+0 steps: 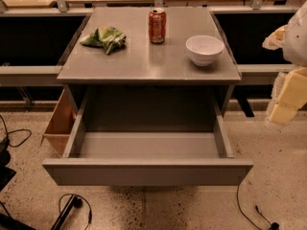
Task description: Close top drawer
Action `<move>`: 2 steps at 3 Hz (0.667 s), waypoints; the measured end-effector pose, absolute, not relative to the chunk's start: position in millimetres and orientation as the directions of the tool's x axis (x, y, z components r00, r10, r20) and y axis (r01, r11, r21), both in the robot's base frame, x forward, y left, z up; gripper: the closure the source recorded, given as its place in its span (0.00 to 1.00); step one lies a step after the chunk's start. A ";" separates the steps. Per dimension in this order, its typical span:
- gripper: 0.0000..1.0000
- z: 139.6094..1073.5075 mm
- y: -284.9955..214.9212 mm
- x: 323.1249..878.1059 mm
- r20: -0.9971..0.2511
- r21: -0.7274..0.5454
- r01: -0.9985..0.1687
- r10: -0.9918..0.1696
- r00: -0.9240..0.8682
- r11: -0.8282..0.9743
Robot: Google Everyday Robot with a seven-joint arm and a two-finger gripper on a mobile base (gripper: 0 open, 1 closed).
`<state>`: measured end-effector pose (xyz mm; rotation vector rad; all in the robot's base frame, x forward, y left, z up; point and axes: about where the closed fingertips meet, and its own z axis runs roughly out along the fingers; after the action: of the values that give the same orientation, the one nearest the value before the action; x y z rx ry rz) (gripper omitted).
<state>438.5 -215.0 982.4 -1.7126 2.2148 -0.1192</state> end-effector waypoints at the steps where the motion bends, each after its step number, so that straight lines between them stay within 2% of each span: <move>1: 0.00 982.3 -215.0 438.5 -0.213 -0.269 -0.924 -0.953 -0.217 0.271; 2: 0.00 959.1 -211.5 436.3 -0.208 -0.259 -0.929 -0.955 -0.213 0.264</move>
Offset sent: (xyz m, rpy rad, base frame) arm -0.0057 0.0088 -0.0718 -0.0057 0.0490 0.0208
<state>436.3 -211.5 959.1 -1.7262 2.2170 -0.1109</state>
